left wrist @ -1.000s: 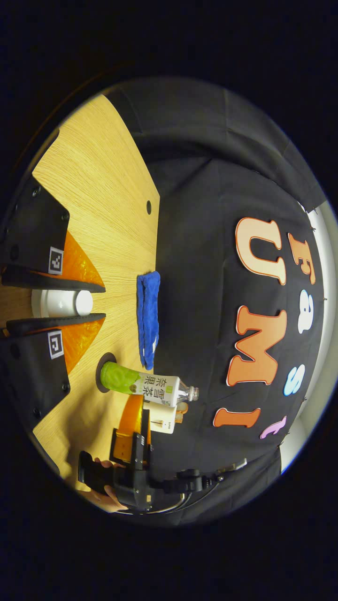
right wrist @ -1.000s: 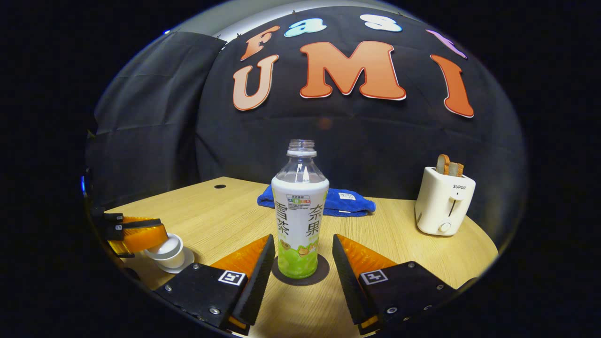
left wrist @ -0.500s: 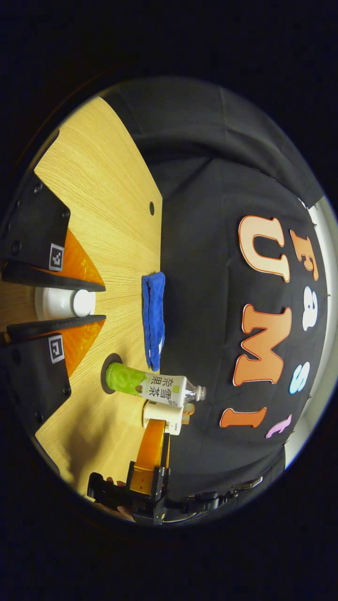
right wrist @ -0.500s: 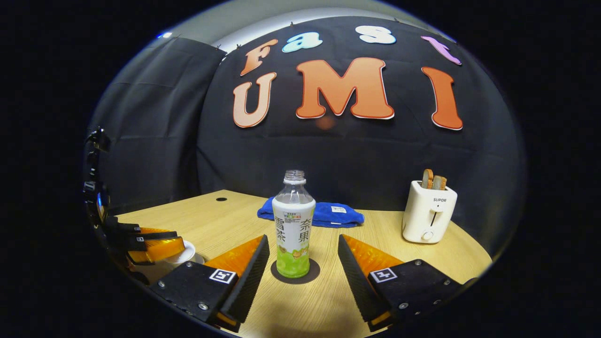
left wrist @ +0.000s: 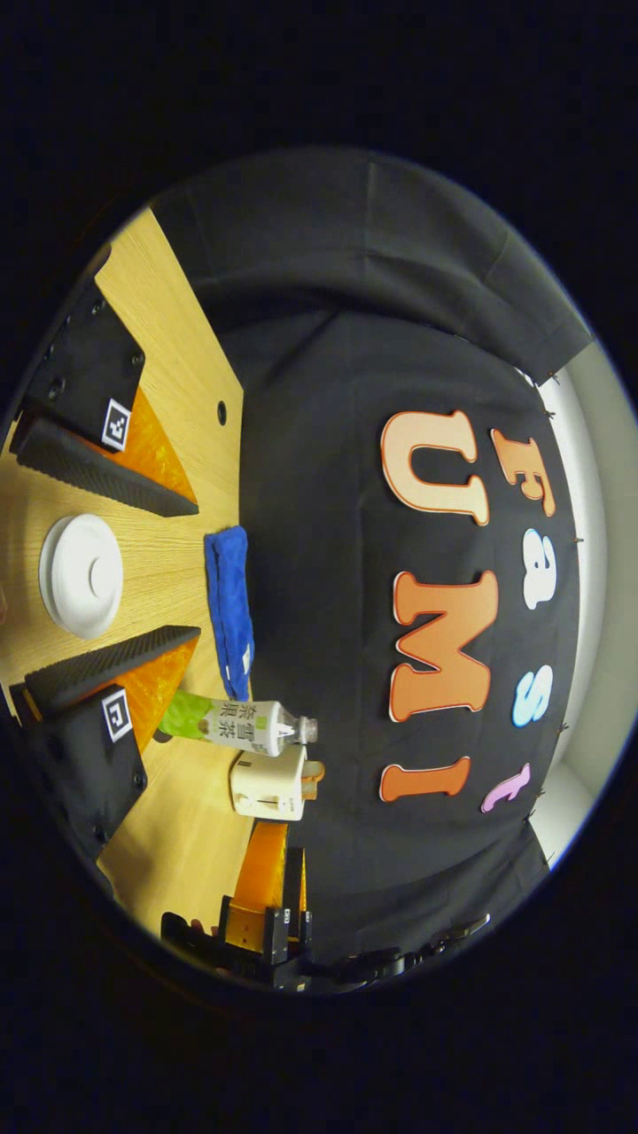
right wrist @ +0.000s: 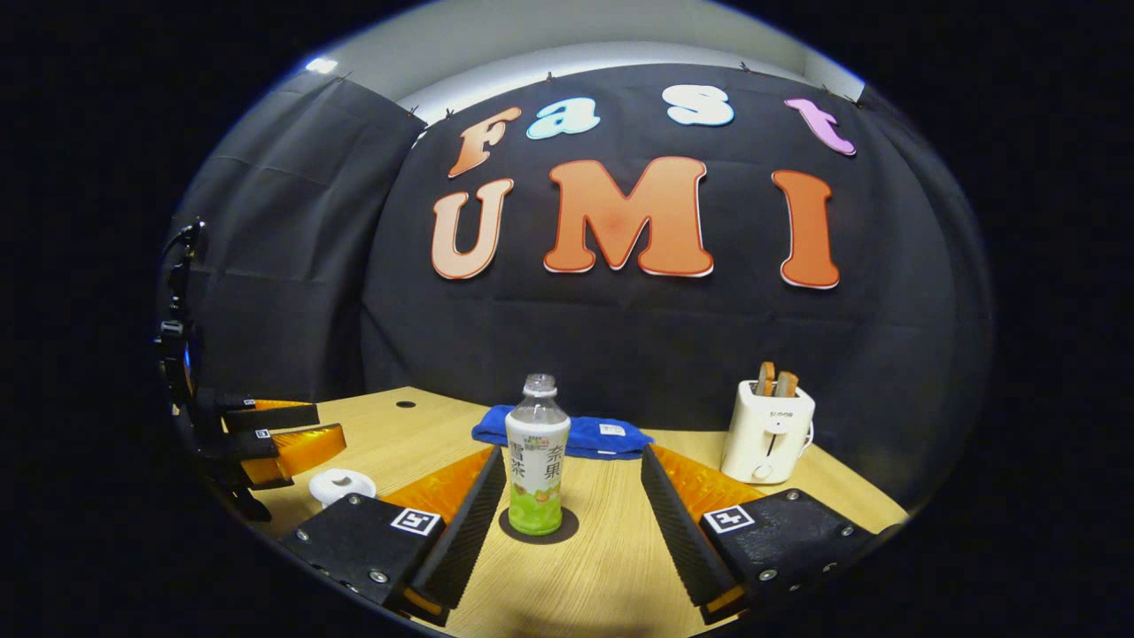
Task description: Open the teacup lid with one hand, grasp the water bottle and pour water into the teacup with the other hand; after pouring, place the water bottle on the coaster and then close the teacup lid.
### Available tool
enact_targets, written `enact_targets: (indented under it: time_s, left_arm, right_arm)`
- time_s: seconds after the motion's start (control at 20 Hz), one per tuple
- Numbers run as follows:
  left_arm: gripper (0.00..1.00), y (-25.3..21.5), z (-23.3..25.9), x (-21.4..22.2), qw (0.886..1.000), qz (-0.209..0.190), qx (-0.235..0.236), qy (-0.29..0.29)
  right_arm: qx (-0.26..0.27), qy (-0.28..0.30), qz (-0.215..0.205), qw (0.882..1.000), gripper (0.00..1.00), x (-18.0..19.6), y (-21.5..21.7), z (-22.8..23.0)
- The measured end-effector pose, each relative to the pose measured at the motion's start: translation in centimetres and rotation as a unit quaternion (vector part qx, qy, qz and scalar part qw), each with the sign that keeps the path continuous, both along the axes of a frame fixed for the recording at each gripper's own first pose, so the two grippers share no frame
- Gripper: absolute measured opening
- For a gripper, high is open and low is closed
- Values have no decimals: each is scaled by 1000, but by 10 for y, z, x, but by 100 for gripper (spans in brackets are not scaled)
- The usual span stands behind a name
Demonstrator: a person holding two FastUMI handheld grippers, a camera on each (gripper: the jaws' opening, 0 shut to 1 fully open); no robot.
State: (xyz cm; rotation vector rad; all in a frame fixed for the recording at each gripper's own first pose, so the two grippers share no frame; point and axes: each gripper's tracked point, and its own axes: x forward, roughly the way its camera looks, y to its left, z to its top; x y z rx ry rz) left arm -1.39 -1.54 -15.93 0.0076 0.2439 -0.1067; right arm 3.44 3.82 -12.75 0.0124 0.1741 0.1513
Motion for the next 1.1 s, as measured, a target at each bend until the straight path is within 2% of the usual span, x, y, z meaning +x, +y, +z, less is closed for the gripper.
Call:
enact_targets:
  time_s: [0.1, 0.3, 0.6, 0.8, 0.9, 1.1]
  left_arm:
    - [87, -3, 12, 0, 1000, 3, -7, -13]
    - [87, 3, 41, -4, 999, 21, 1, -51]
    - [84, 27, 82, -10, 991, 65, -7, -115]
    - [87, 39, 91, -12, 989, 84, -6, -124]
    - [84, 38, 91, -12, 989, 83, 0, -122]
    - [86, 31, 86, -11, 991, 71, -2, -112]
  right_arm:
    - [-18, -19, -17, 1000, 92, -6, -7, 11]
    - [-50, -44, -30, 997, 95, -20, -5, 21]
    - [-47, -67, -28, 996, 98, -31, 3, 40]
    - [-50, -59, -35, 996, 98, -32, 2, 33]
    - [-48, -54, -37, 997, 99, -32, 3, 31]
    - [-44, -53, -40, 997, 98, -31, 2, 30]
